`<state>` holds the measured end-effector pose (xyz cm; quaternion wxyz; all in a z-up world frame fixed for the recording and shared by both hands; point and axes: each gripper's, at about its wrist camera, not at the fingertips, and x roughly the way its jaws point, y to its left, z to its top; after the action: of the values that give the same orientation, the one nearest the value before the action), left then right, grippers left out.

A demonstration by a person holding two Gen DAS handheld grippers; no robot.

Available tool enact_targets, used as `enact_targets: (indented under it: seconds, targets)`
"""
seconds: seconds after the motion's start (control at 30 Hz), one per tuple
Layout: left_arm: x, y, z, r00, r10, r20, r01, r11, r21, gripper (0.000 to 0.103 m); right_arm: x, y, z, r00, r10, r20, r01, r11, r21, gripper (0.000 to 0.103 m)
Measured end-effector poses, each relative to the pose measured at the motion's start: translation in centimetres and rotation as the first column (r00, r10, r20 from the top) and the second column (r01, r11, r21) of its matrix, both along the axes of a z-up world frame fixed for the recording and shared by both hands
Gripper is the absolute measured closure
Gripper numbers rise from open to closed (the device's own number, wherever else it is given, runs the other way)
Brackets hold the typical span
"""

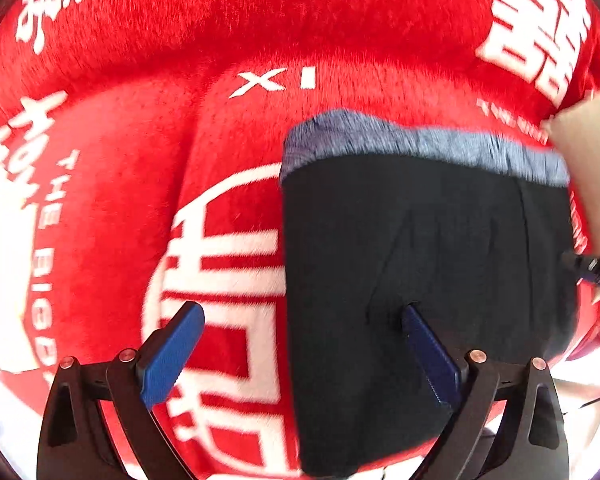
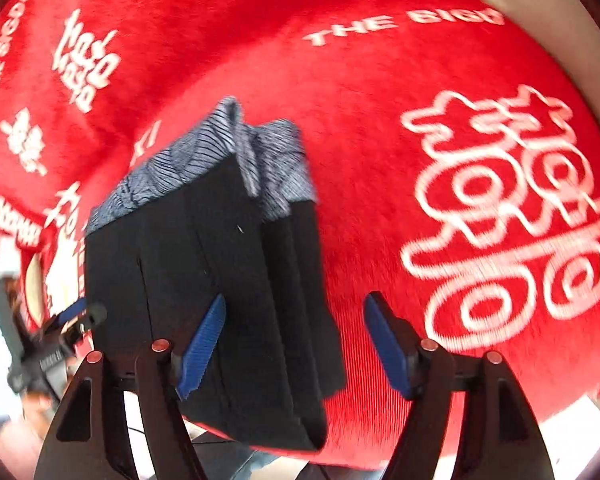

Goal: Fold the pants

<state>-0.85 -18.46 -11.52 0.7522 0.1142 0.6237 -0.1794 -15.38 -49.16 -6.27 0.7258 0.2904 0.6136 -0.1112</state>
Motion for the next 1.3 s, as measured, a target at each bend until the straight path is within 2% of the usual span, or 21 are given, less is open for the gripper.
enact_targets:
  seconds: [0.1,0.17,0.27,0.37,0.4,0.43,0.6,0.7,0.97,1.3]
  targets:
    - [-1.6,0.0,1.2,1.0,-0.009,0.012,0.009,0.999,0.039,0.003,-1.0,1.0,1.6,0.999,-0.022,-0.046,0.018,0.996,-0.089,0.028]
    - [-2.7,-0.1,2.0,1.0,-0.013,0.008,0.013,0.999,0.051,0.001,-1.7,2.2,3.0,0.998,-0.012,-0.061,0.003,0.989,-0.147,0.023]
    - [-4.2,-0.2,3.0,1.0,-0.021,-0.012,0.021,0.997,0.07,0.001,-2.4,4.6,5.1,0.999,0.005,-0.054,-0.015,0.983,-0.186,0.018]
    - [-5.4,-0.4,4.0,0.999,-0.034,-0.039,0.037,0.996,0.086,0.001,-3.1,6.5,6.3,0.998,0.019,-0.059,-0.031,0.98,-0.199,0.008]
    - [-5.7,-0.6,4.2,0.999,-0.034,-0.041,0.038,0.995,0.088,0.001,-3.7,6.7,6.6,0.998,0.023,-0.058,-0.035,0.979,-0.202,0.001]
    - [-6.1,-0.6,4.6,0.998,-0.038,-0.041,0.042,0.994,0.097,0.001,-3.9,7.4,7.0,0.998,0.026,-0.057,-0.037,0.978,-0.206,0.0]
    - [-6.9,-0.7,6.9,0.997,-0.059,-0.044,0.064,0.988,0.144,0.001,-4.8,9.4,8.6,0.998,0.002,-0.068,-0.021,0.961,-0.274,0.0]
    - [-7.3,-0.5,8.8,0.996,-0.086,-0.016,0.088,0.982,0.166,0.001,-4.9,10.4,9.6,0.996,0.001,-0.091,-0.027,0.96,-0.278,0.0]
    - [-7.4,0.2,13.1,0.998,-0.063,0.012,0.061,0.992,0.114,0.001,-4.7,13.3,12.5,0.994,0.007,-0.109,-0.038,0.958,-0.285,0.0]
    - [-7.9,0.5,15.5,0.998,-0.053,0.028,0.051,0.995,0.088,0.001,-4.4,15.5,15.7,0.994,0.04,-0.101,-0.073,0.934,-0.35,0.0]
